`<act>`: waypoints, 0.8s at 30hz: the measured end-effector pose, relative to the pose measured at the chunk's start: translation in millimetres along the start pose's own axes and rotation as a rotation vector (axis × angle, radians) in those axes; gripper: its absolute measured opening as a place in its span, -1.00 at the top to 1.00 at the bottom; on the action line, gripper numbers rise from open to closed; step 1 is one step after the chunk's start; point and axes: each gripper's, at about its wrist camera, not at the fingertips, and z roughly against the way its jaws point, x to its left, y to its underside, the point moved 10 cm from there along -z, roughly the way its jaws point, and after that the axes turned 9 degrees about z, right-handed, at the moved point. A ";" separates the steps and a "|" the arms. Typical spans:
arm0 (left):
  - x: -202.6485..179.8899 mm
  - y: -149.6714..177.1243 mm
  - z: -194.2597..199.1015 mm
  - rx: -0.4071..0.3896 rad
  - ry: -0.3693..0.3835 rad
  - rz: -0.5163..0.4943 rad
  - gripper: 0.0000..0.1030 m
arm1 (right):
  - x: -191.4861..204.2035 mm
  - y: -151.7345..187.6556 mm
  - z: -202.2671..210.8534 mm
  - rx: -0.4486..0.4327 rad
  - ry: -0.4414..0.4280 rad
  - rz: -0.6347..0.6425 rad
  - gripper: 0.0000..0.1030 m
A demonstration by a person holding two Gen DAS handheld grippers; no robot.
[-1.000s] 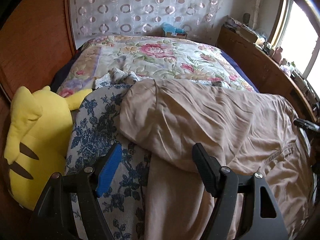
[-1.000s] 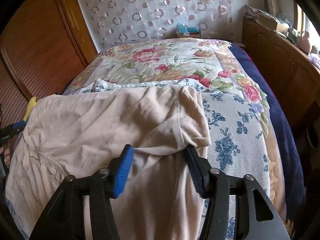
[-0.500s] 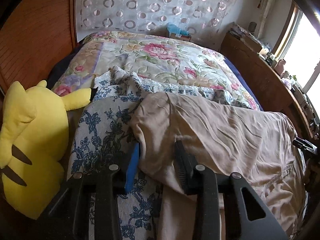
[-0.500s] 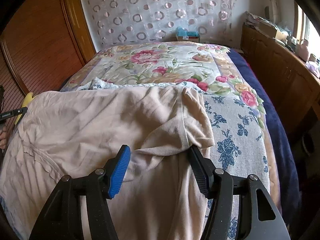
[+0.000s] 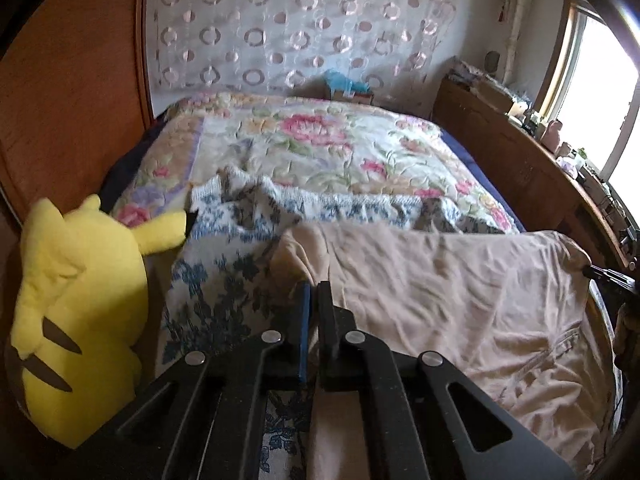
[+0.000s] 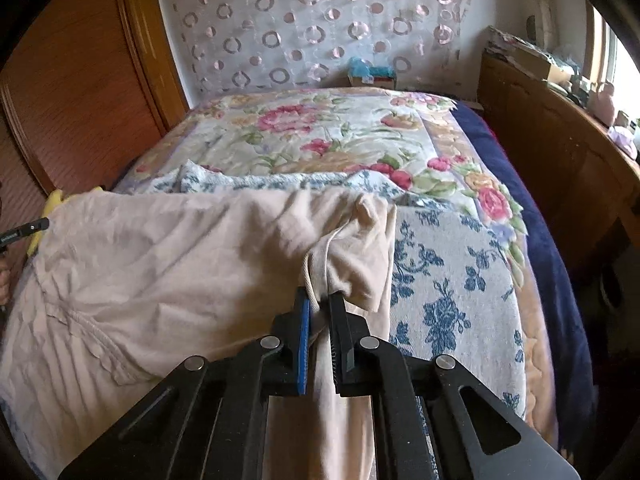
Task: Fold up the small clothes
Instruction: 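Lift the shirt edge with both grippers and fold it over the shirt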
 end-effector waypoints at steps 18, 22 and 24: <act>-42.5 -15.2 77.9 -0.142 0.067 -0.048 0.94 | 6.7 2.6 72.6 -0.217 -0.025 -0.007 0.89; -43.3 -10.1 98.3 -0.175 0.075 -0.046 0.94 | 14.3 12.0 90.4 -0.243 -0.035 0.012 0.89; -42.4 -8.2 107.5 -0.190 0.078 -0.041 0.94 | 16.8 17.2 101.9 -0.262 -0.036 0.020 0.89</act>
